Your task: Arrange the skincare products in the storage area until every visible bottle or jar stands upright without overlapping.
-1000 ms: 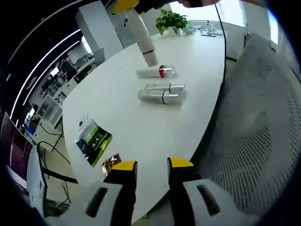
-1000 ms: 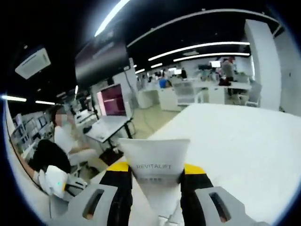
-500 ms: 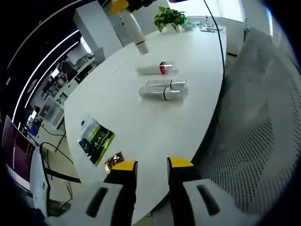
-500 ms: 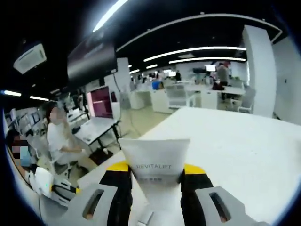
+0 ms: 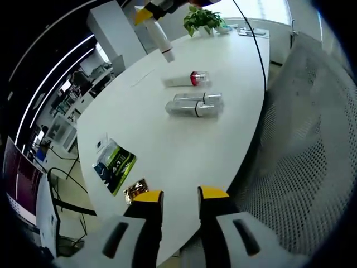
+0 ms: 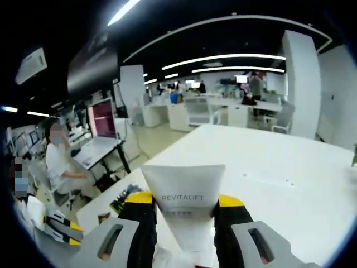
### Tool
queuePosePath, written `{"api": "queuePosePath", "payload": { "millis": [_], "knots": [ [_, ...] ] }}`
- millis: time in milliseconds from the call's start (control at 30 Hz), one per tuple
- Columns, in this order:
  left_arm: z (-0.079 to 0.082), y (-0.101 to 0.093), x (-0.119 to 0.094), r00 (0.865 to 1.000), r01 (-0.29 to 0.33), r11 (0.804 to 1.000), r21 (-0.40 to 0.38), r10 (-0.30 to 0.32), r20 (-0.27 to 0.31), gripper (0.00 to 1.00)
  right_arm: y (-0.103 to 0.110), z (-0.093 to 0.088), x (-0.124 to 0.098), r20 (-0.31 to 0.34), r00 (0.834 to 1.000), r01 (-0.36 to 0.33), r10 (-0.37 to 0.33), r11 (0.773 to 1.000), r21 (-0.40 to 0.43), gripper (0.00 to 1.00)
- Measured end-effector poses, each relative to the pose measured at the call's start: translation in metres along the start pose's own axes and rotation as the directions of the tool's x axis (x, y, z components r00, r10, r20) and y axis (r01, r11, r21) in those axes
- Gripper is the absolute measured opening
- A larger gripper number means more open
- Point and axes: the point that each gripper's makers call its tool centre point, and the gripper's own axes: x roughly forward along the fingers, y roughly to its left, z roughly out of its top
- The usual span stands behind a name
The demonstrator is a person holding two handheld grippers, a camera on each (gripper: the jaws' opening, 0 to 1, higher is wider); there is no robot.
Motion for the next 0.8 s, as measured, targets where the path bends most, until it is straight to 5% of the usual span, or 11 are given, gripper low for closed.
{"api": "queuePosePath", "payload": {
  "millis": [800],
  "knots": [
    [-0.002, -0.001, 0.003, 1.0, 0.018, 1.0, -0.022, -0.018, -0.012, 0.2, -0.09, -0.021, 0.037, -0.038, 0.988, 0.154, -0.151, 0.985, 0.078, 0.37]
  ]
}}
